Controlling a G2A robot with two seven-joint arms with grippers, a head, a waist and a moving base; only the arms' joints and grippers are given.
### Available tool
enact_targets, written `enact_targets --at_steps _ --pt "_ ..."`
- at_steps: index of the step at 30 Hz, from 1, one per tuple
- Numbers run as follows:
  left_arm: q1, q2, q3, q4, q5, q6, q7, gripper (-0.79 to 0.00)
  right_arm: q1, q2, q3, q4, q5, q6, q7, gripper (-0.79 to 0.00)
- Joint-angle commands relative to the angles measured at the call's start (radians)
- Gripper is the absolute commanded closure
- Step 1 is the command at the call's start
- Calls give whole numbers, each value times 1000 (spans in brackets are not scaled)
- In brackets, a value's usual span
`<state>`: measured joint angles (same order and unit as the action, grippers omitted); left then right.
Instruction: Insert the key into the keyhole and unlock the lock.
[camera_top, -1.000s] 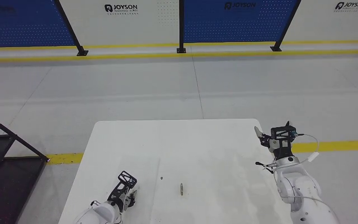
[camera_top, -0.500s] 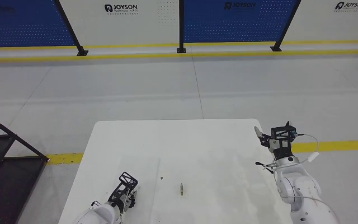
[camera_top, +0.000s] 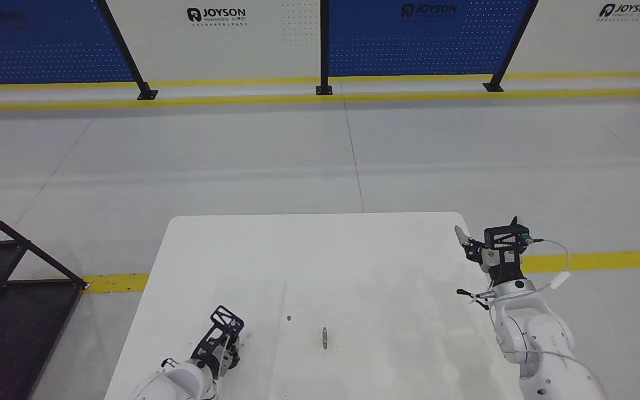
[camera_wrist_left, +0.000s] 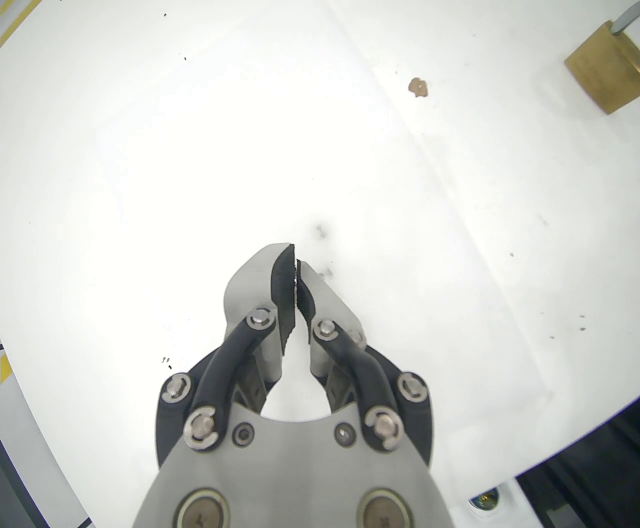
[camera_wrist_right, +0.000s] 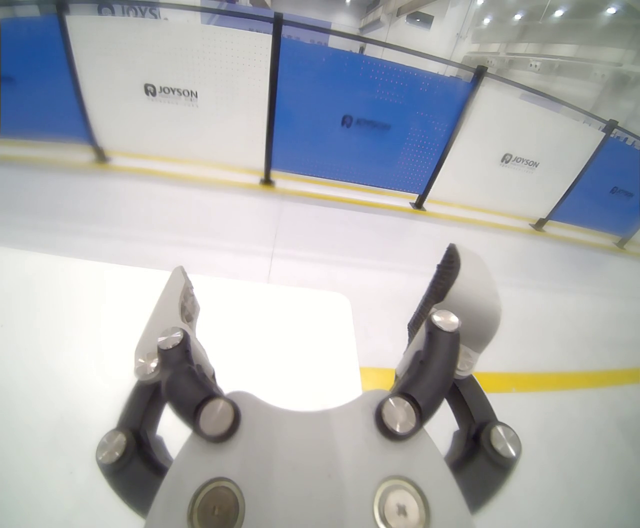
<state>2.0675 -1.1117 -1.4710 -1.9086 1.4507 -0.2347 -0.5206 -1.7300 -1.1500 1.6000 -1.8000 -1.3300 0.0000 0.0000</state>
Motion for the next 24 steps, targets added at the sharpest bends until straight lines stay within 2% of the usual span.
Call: enact_targets --at_steps 1,8,13,16,20,24 --pt "4 1 -7 -5 -1 0 5 0 0 0 0 0 0 0 0 -785" --pt "51 6 -54 -53 -7 -9 61 0 0 0 0 0 0 0 0 -785" --pt "105 10 -116 -93 -79 -34 156 0 0 0 0 0 0 0 0 -785" --pt "141 13 -172 -118 -173 -98 232 0 0 0 0 0 0 0 0 -785" --pt "179 19 -235 -110 -266 -234 346 0 0 0 0 0 0 0 0 -785" --pt "183 26 -271 -88 -387 -429 456 0 0 0 0 0 0 0 0 -785"
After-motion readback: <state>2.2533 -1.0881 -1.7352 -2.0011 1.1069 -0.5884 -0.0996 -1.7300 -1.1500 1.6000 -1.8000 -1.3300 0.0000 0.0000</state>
